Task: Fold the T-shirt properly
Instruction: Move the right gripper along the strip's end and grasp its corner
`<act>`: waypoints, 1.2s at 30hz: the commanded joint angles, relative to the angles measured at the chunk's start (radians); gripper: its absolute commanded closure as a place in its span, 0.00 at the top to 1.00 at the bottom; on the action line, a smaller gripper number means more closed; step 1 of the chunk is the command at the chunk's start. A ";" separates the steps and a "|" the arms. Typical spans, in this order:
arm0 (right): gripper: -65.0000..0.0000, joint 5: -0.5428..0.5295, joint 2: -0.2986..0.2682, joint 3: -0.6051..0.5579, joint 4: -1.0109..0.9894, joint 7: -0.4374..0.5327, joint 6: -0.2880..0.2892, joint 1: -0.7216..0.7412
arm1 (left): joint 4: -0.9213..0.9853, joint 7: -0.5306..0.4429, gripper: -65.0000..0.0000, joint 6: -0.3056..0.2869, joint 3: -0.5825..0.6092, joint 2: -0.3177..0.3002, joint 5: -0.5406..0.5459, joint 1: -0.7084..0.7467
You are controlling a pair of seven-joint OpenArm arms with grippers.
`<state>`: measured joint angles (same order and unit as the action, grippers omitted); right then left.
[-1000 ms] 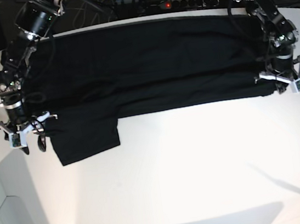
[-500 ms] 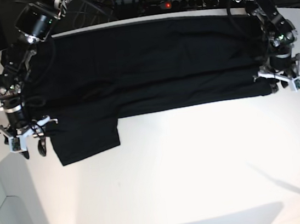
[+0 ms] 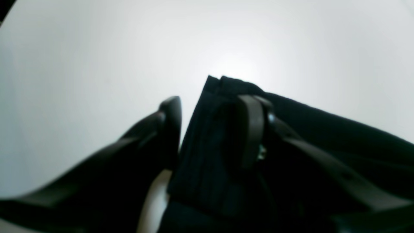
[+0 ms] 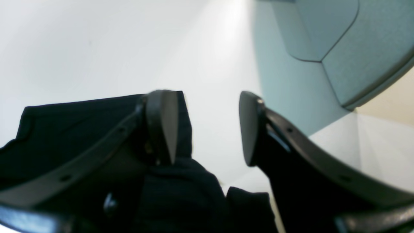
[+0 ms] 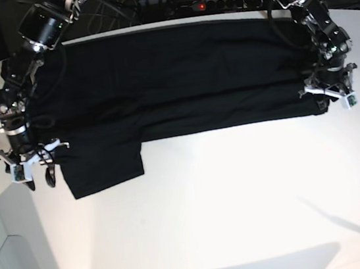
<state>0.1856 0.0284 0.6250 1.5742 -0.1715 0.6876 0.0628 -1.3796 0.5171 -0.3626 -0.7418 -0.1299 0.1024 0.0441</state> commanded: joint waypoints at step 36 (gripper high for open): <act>0.59 0.102 -0.080 -0.043 -0.312 -0.158 0.011 0.299 | -0.151 -0.025 0.00 0.000 0.024 0.019 0.012 0.041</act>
<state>0.3027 -0.0456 0.5865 1.2457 -0.3496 0.6868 0.3374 -1.5101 0.5171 -0.3630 -0.7166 -0.0998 0.1055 0.0948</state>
